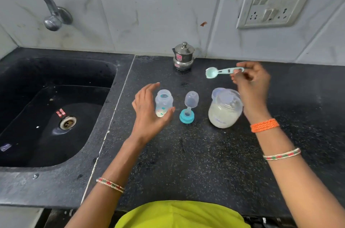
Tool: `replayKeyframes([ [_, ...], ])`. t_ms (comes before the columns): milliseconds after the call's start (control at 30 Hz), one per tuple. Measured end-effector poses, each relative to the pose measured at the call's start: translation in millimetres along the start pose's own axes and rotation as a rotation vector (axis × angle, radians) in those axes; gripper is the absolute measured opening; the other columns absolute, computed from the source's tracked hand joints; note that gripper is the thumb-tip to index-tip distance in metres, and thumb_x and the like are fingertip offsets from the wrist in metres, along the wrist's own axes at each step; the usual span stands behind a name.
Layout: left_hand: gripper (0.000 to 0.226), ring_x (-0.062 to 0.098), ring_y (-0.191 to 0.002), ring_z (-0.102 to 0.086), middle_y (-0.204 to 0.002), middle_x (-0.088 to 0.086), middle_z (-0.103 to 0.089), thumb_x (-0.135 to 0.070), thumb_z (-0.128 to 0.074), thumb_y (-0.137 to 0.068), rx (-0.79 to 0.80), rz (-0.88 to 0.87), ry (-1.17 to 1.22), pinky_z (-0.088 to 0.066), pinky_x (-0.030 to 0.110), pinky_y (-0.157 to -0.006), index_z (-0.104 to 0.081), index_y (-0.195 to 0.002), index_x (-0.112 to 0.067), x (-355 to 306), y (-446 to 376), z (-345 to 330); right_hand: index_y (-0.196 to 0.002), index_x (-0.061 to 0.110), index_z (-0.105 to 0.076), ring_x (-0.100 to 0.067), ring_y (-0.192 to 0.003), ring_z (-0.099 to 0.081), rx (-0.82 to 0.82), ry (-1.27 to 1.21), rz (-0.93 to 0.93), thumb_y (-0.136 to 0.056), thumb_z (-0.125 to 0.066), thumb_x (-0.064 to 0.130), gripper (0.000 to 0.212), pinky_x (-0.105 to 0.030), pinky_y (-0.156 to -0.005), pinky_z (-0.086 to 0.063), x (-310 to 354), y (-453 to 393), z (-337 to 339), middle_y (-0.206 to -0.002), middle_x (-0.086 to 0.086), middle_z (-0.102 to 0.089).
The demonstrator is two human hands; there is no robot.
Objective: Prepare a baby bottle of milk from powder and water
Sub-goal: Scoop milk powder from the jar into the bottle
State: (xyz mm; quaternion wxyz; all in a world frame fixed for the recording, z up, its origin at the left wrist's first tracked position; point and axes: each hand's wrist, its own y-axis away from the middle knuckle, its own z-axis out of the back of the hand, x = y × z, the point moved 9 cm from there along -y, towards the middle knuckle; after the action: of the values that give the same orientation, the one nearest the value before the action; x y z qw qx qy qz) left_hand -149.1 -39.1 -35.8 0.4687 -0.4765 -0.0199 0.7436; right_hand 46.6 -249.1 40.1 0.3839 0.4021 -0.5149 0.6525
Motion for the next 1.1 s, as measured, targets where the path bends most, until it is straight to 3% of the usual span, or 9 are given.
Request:
replayKeyframes([
  [100,0.037,-0.007,-0.107,-0.046,-0.109,-0.025,-0.051,-0.034,-0.062,-0.082,0.052,-0.133,0.153,-0.032,0.01,-0.089,-0.046,-0.116,-0.036,-41.1,-1.0,-19.5,-0.091,0.017,-0.062,-0.014,-0.072,-0.062,-0.015,0.198,0.034,-0.084,-0.062,0.006,0.014,-0.027,-0.069,-0.051,-0.5,-18.0,37.8,-0.082,-0.003,-0.067],
  [167,0.031,-0.003,-0.101,-0.052,-0.103,-0.022,-0.056,-0.023,-0.061,-0.085,0.18,-0.163,0.231,-0.035,0.005,-0.081,-0.05,-0.111,-0.034,-59.6,-4.0,-45.3,-0.099,0.012,-0.063,-0.008,-0.071,-0.06,0.052,0.414,0.015,-0.084,-0.065,0.01,0.015,-0.021,-0.067,-0.046,-7.9,-24.4,48.8,-0.078,0.007,-0.065],
  [267,0.031,-0.007,-0.101,-0.047,-0.109,-0.02,-0.057,-0.019,-0.062,-0.087,0.346,-0.181,0.181,-0.032,0.001,-0.082,-0.053,-0.115,-0.031,-70.1,-7.2,-83.4,-0.087,0.015,-0.068,-0.008,-0.062,-0.06,0.136,0.599,0.032,-0.081,-0.067,0.008,0.01,-0.013,-0.056,-0.042,-11.4,-21.4,48.2,-0.069,-0.001,-0.068],
  [367,0.037,-0.003,-0.109,-0.041,-0.121,-0.008,-0.06,-0.024,-0.063,-0.088,0.449,-0.19,0.062,-0.03,0.006,-0.086,-0.053,-0.124,-0.024,-69.0,-12.6,-111.5,-0.083,0.016,-0.073,-0.007,-0.058,-0.058,0.254,0.701,0.056,-0.081,-0.066,0.007,0.011,-0.017,-0.061,-0.043,-15.4,-13.2,28.5,-0.069,-0.004,-0.069],
  [467,0.04,0.007,-0.116,-0.04,-0.122,-0.001,-0.061,-0.021,-0.061,-0.089,0.479,-0.164,0.026,-0.029,0.016,-0.088,-0.054,-0.128,-0.022,-64.9,-16.0,-121.5,-0.087,0.016,-0.075,-0.006,-0.058,-0.056,0.389,0.739,0.07,-0.081,-0.067,0.006,0.014,-0.023,-0.063,-0.048,-21.3,-4.5,3.8,-0.074,-0.004,-0.069],
  [533,0.041,0.01,-0.117,-0.041,-0.12,0.001,-0.061,-0.016,-0.059,-0.089,0.496,-0.141,0.032,-0.032,0.018,-0.089,-0.054,-0.129,-0.023,-60.9,-15.1,-122.5,-0.087,0.017,-0.077,-0.015,-0.073,-0.064,0.453,0.76,0.075,-0.081,-0.07,0.006,0.015,-0.034,-0.076,-0.054,-24.6,-0.2,-8.8,-0.081,-0.005,-0.072],
  [633,0.042,0.011,-0.115,-0.045,-0.117,0.002,-0.06,-0.007,-0.054,-0.089,0.506,-0.11,0.048,-0.035,0.019,-0.089,-0.055,-0.128,-0.023,-54.6,-12.9,-120.3,-0.085,0.02,-0.077,-0.023,-0.092,-0.065,0.482,0.835,0.082,-0.08,-0.07,0.007,0.015,-0.046,-0.091,-0.048,-27.3,4.3,-19.1,-0.091,-0.004,-0.074],
  [867,0.043,0.008,-0.111,-0.046,-0.115,-0.001,-0.062,-0.004,-0.053,-0.089,0.509,-0.087,0.07,-0.032,0.008,-0.081,-0.056,-0.127,-0.023,-50.0,-10.2,-120.6,-0.072,0.026,-0.075,-0.021,-0.101,-0.059,0.53,0.892,0.017,-0.079,-0.067,0.01,0.02,-0.04,-0.093,-0.03,-27.4,6.2,-22.0,-0.064,0.015,-0.058],
  [1100,0.042,-0.005,-0.105,-0.036,-0.12,-0.004,-0.062,-0.004,-0.053,-0.088,0.466,-0.102,0.067,-0.028,-0.002,-0.081,-0.057,-0.125,-0.024,-48.1,-11.2,-113.6,-0.071,0.024,-0.073,-0.022,-0.106,-0.058,0.562,0.816,-0.073,-0.08,-0.069,0.011,0.017,-0.048,-0.105,-0.031,-29.4,5.5,-19.6,-0.092,0.003,-0.072],
])
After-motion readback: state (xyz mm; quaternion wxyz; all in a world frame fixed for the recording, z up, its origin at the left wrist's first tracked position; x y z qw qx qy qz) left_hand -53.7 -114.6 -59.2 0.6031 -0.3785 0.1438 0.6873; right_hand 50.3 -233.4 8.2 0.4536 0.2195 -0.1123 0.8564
